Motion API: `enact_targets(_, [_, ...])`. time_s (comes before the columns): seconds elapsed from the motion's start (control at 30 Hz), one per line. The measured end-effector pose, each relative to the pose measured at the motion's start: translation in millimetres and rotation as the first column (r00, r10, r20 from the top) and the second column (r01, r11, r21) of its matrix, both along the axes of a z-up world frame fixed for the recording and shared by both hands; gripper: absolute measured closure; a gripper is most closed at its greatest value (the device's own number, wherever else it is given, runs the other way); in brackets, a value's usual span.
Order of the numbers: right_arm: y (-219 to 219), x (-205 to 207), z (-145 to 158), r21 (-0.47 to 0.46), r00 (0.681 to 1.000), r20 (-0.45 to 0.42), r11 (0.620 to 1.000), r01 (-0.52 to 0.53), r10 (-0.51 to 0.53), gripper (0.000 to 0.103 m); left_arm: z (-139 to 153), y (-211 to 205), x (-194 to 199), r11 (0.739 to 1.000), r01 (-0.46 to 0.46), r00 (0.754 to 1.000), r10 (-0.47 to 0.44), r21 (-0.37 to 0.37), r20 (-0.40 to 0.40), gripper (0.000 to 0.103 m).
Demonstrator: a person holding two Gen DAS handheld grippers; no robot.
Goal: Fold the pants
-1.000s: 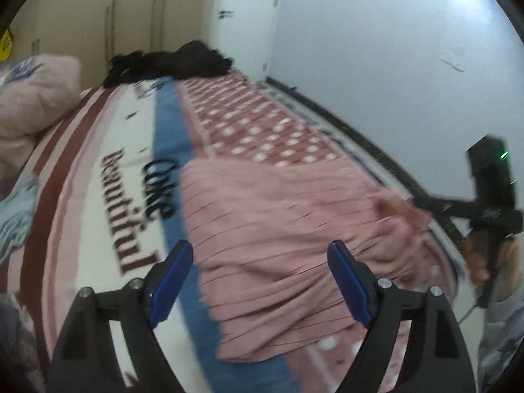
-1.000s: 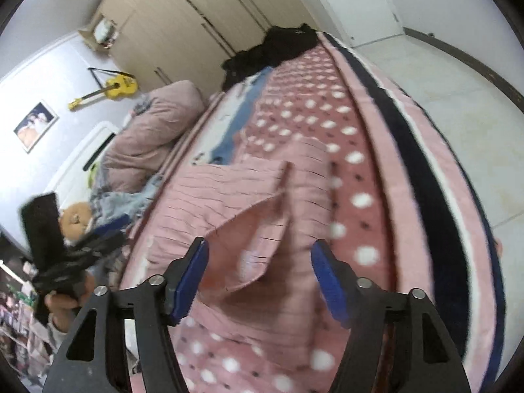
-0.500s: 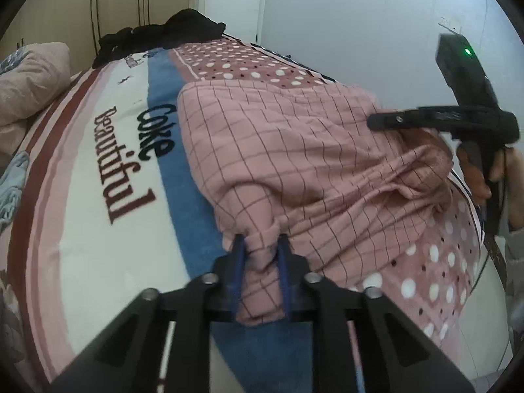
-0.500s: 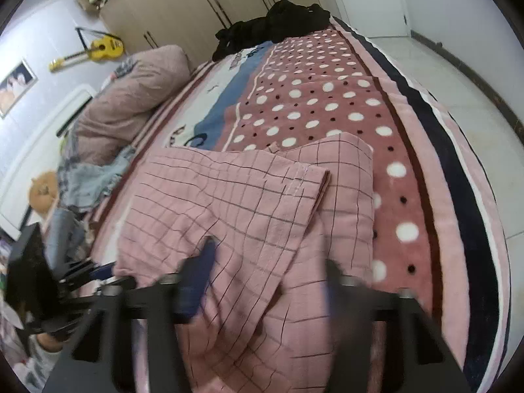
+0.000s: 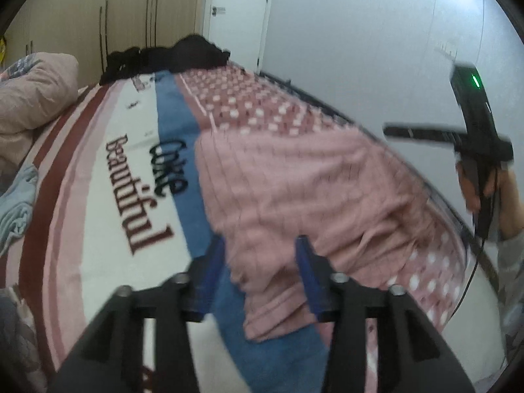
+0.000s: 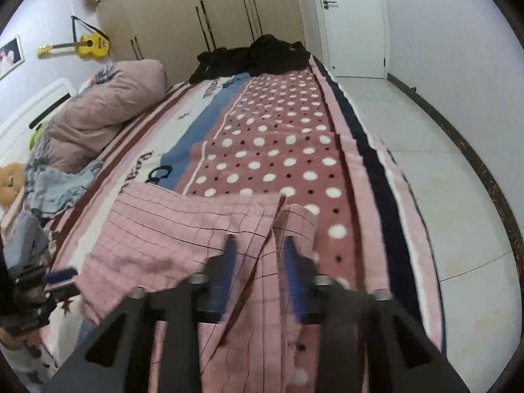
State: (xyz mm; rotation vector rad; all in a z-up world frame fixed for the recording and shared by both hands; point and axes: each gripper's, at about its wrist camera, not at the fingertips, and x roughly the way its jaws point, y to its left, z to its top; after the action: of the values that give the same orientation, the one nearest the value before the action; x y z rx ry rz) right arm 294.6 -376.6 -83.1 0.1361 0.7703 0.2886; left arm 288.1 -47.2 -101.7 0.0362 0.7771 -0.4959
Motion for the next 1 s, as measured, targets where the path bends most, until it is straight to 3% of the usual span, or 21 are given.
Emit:
enact_targets(0.1, [16, -20, 1, 0.02, 0.989, -0.036, 0.99, -0.141, 0.142, 0.063, 5, -6, 7, 1.0, 0.0, 1.0, 0.0, -0.02, -0.006, 0.061])
enact_targets(0.17, [29, -30, -4, 0.026, 0.971, -0.065, 0.973, -0.228, 0.229, 0.055, 4, -13, 9, 1.0, 0.004, 1.0, -0.005, -0.012, -0.008, 0.06])
enact_targets(0.23, [46, -42, -13, -0.01, 0.953, -0.085, 0.957, -0.291, 0.289, 0.048, -1, -19, 11, 1.0, 0.006, 1.0, -0.006, 0.004, -0.017, 0.06])
enact_targets(0.3, [57, -49, -25, -0.084, 0.95, -0.088, 0.948, -0.306, 0.299, 0.047, -7, -24, 12, 1.0, 0.006, 1.0, -0.005, 0.021, -0.026, 0.06])
enact_targets(0.4, [65, -55, -44, -0.216, 0.959, -0.088, 0.935, -0.281, 0.268, 0.055, -20, -28, 12, 0.999, 0.01, 0.998, -0.008, 0.045, -0.054, 0.061])
enact_targets(0.47, [63, -56, -51, -0.25, 0.965, -0.088, 0.932, -0.262, 0.247, 0.092, -27, -30, 10, 0.997, 0.012, 0.998, -0.007, 0.077, -0.06, 0.061])
enact_targets(0.5, [59, -57, -54, -0.271, 0.969, -0.081, 0.93, -0.247, 0.234, 0.099, -31, -30, 8, 0.996, 0.017, 0.998, -0.011, 0.089, -0.064, 0.061])
enact_targets(0.67, [33, -66, -42, -0.264, 0.986, 0.003, 0.952, -0.158, 0.164, 0.101, -38, -31, -3, 0.993, 0.05, 0.995, -0.04, 0.107, -0.091, 0.061])
enact_targets(0.77, [24, -73, -37, -0.261, 0.988, 0.005, 0.954, -0.149, 0.156, 0.101, -42, -30, -7, 0.993, 0.061, 0.992, -0.049, 0.104, -0.115, 0.061])
enact_targets(0.87, [15, -83, -43, -0.261, 0.988, -0.03, 0.953, -0.154, 0.151, 0.101, -44, -27, -11, 0.994, 0.064, 0.991, -0.052, 0.091, -0.124, 0.061])
enact_targets(0.93, [10, -85, -54, -0.249, 0.984, -0.078, 0.952, -0.176, 0.162, 0.101, -40, -19, -12, 0.997, 0.064, 0.989, -0.058, 0.043, -0.139, 0.059])
enact_targets(1.0, [8, -86, -58, -0.228, 0.981, -0.097, 0.955, -0.189, 0.171, 0.101, -31, -9, -11, 0.999, 0.049, 0.989, -0.048, -0.001, -0.141, 0.051])
